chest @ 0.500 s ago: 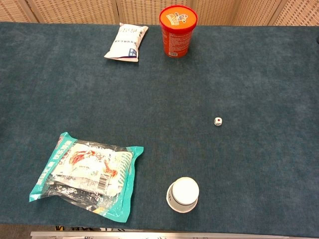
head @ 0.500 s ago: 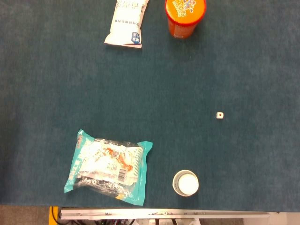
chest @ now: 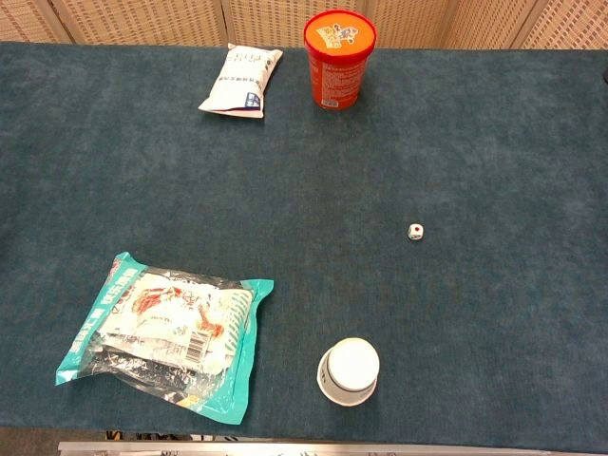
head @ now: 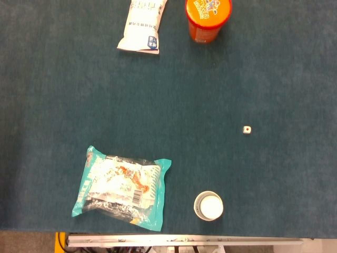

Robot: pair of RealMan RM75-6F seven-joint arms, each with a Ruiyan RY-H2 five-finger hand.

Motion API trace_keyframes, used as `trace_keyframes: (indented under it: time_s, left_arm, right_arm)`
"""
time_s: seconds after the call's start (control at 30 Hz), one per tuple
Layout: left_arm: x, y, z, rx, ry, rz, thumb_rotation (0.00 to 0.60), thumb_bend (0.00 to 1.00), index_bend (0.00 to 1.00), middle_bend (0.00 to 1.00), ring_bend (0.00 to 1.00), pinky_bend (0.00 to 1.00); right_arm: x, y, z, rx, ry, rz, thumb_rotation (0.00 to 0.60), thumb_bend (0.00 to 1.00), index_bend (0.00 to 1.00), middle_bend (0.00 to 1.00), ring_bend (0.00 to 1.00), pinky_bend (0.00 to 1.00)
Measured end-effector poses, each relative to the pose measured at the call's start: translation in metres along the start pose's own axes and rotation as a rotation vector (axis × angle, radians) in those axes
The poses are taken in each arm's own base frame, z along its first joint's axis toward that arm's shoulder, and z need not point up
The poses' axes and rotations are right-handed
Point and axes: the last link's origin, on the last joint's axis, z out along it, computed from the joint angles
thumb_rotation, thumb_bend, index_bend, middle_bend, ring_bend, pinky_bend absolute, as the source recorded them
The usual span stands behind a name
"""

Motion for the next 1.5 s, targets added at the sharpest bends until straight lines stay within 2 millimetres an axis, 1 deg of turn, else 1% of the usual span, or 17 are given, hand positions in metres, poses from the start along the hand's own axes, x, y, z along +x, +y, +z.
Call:
trace_keyframes:
  time_s: [0.47, 1.5]
  left_arm:
    - [-0.0035, 0.0004, 0.0007, -0.029, 0.006, -0.007, 0.600, 0.46, 0.45, 0.53, 0.35, 0.44]
    - [-0.0035, 0.0001, 0.0004, -0.035, 0.011, -0.006, 0.600, 0.46, 0.45, 0.53, 0.35, 0.44]
  right_arm:
    - [-0.0025, 0.0022, -0.0014, -0.006, -0.007, 0.011, 0.600, 0.03, 0.00, 0.43, 0.47, 0.64]
    - [-0.0037, 0.0029, -0.0009, -0.010, -0.015, 0.013, 0.600, 0.03, 0.00, 0.43, 0.47, 0.64]
